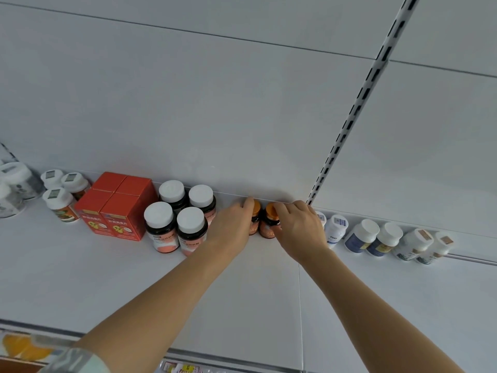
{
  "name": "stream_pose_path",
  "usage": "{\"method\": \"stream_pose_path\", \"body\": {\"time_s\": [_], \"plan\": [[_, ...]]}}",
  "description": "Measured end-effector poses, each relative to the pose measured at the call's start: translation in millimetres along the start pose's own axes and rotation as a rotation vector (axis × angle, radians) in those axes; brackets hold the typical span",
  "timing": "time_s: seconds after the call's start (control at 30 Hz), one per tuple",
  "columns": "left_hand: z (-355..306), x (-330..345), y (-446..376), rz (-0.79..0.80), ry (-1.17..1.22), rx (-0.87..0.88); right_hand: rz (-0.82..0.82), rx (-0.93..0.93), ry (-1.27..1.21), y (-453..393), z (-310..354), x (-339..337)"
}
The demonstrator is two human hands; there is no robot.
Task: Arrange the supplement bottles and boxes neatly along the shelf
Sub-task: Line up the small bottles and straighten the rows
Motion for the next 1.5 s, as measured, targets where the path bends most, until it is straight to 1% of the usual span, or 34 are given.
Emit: {"method": "stream_pose_path", "body": {"time_s": [0.17,0.3,0.4,0.47,0.53,0.6,0.67,0.77,0.87,0.97,1.1,1.23,1.5], "plan": [[-2,-4,1,-0.002,0.009,0.001,-0.023,-0.004,-0.011,1,0,0],[-7,-13,3,-0.018,-0.061,0.003,-0.049,-0.005,-0.038,5,1,-7],[-14,-22,2,-0.026,-0.121,-0.010,-0.032,0.007,-0.021,8,-2,-13],[-16,-36,0,-0.072,-0.139,-0.037,-0.048,0.019,-0.007,11,-9,-21],[-20,-55,-2,-0.155,-0.138,-0.036,-0.066,0.020,0.002,14,-17,-30],[-30,-67,-5,-0.221,-0.063,0.015,-0.078,0.036,0.019,19,-28,-39],[-48,-66,-5,-0.243,0.047,0.119,-0.095,0.059,0.035,26,-41,-47],[-77,-56,-3,-0.223,0.122,0.238,-0.110,0.082,0.043,39,-61,-54],[-103,-42,3,-0.158,0.126,0.297,-0.126,0.083,0.054,51,-79,-58],[-116,-25,-3,-0.098,0.089,0.273,-0.114,0.071,0.047,57,-94,-57],[-122,-6,-9,-0.063,0.012,0.217,-0.105,0.026,0.057,61,-104,-55],[-136,9,-11,-0.037,0.024,0.191,-0.077,0.001,0.078,63,-117,-45],[-145,21,-15,-0.037,-0.056,0.172,-0.038,0.015,0.086,63,-131,-26]]}}
Point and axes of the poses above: each hand's wrist, its own y-axis away from the middle knuckle, its own x-axis out of the palm, z = x × y, the point moved 10 cm from there along -y, towards the middle knuckle, and after that the axes turned 1 degree about z, right-handed, at the moved point
